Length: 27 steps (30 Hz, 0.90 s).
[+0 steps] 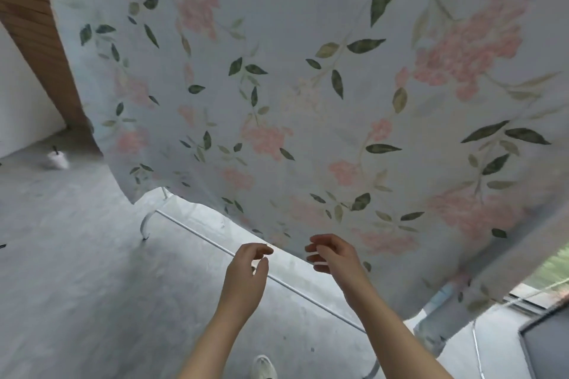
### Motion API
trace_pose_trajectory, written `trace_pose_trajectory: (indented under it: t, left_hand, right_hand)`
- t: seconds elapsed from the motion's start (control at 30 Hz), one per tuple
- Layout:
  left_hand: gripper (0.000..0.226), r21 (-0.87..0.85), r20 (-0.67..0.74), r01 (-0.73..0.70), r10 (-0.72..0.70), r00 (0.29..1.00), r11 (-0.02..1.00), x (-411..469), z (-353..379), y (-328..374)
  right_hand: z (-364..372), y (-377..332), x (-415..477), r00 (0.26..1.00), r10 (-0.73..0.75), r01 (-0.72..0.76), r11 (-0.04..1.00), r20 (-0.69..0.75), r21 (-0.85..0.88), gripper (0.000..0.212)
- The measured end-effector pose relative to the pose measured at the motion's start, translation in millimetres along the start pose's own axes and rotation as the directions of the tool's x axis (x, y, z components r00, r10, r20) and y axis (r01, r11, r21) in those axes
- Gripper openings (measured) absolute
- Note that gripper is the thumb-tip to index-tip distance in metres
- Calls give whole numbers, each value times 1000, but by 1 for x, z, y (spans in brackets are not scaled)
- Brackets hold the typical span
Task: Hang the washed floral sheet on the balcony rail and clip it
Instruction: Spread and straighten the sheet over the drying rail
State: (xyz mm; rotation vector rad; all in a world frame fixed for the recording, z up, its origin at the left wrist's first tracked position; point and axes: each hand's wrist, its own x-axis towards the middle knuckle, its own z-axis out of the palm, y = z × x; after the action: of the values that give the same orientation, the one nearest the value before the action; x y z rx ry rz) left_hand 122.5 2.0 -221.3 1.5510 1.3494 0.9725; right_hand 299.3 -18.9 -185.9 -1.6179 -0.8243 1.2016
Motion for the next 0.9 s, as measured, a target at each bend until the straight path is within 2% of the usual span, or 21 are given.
trace_pose_trajectory:
  t: [0.17,0.37,0.5,0.67,0.77,0.9]
  left_hand:
    - [31,6,-57,47,-47,997,999,50,-51,-28]
    - [33,39,-141,96,-89,986,995,141,-142,-55]
    - [31,-23,-276,118,-120,954,993,185,-200,-70]
    - [29,-82,-354,174,-191,915,981,223,-278,-111]
    - [30,-95,-397,176,-200,896,980,260,-341,-143]
    - [30,-67,-373,158,-172,912,985,307,-425,-168]
  right_hand:
    - [62,-12,48,998,9,-8,1000,63,-20,23]
    - [169,-52,133,988,54,-52,999,144,-18,25]
    - [248,-85,177,964,36,-17,997,264,-72,27]
    - [350,-110,212,928,14,38,990,373,-132,25]
    - [419,-120,236,923,5,59,986,384,-155,24]
    - [500,-139,257,946,-29,67,992,323,-109,24]
